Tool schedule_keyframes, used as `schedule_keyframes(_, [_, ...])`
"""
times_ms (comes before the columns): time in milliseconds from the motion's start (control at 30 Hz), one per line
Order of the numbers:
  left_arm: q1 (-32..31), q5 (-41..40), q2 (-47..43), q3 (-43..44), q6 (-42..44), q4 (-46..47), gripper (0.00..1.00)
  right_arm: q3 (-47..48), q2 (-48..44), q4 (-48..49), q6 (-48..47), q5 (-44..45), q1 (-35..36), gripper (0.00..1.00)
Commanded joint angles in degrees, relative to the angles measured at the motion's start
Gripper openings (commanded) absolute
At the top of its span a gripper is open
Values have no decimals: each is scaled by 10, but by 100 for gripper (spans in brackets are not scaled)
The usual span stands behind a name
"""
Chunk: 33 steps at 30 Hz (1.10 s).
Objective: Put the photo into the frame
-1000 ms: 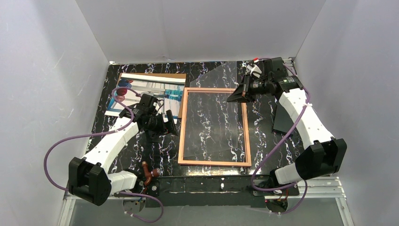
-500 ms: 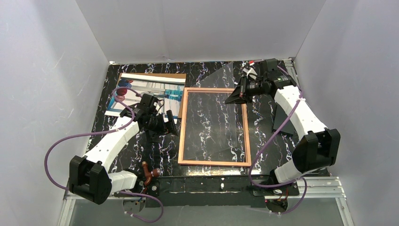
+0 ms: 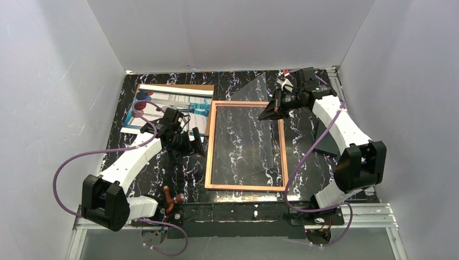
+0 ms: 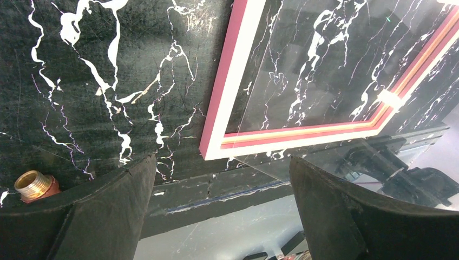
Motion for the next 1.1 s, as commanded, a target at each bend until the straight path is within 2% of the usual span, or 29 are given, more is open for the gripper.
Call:
schedule_keyframes(0, [3,11,6,-14,6,-45,94,30,9,2,-16,-31,-4,1])
schedule_keyframes(267, [3,15,15,-20,6,-37,94,30,16,7,-17,-37,-4,1])
schedule_keyframes(400, [3,25,23,-33,6,-18,90,28,19,14,-13,-41,-4,1])
schedule_keyframes(700, [1,38,69,-66,3,26,75,20,18,29,-4,-46,-4,1])
schedule_keyframes(933, [-11,45,106,-77,-3,63,57,17,18,37,2,-51,-4,1])
schedule_keyframes(1067, [-21,47,125,-75,-6,75,52,12,12,45,9,-57,-4,1])
